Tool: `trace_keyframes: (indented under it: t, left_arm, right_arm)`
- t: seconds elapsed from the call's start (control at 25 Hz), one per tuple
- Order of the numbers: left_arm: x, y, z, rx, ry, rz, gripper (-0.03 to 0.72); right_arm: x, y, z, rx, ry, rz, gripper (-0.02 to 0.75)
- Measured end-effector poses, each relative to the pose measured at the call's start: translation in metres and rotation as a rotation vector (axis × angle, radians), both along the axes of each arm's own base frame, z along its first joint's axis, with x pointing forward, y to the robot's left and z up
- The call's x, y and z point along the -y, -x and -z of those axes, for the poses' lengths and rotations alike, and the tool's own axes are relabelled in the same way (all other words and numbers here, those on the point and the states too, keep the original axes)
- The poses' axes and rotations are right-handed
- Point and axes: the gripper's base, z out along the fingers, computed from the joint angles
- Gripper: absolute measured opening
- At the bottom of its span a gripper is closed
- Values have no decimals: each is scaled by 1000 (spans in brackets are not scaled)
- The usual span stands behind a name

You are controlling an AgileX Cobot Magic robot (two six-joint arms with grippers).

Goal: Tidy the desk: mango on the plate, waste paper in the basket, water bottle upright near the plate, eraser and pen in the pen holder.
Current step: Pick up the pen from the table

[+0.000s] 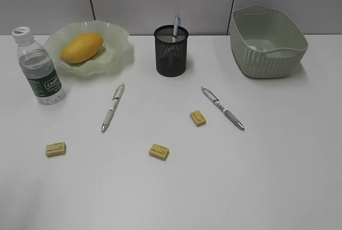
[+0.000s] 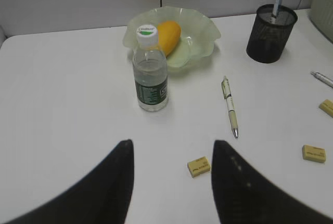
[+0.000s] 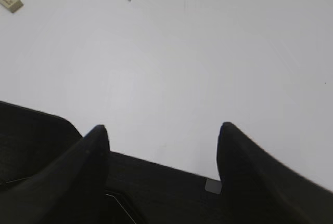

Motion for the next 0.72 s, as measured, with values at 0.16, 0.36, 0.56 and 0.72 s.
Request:
trace_keyframes:
  t: [0.16,0.36,0.56,0.72]
  left_arm:
    - [5,-29,-24,-58,-4,2,372]
    - [16,-75,-43,-179,-5,28,372]
    - [34,-125,-44,-305,-33,85,372]
    - [64,-155,-35,-379,-76,184,372]
  right_arm:
    - [0,0,0,0,-1,0,512]
    - [0,0,0,0,-1,0,512]
    - [0,0,0,0,-1,0,512]
    - [0,0,0,0,-1,0,512]
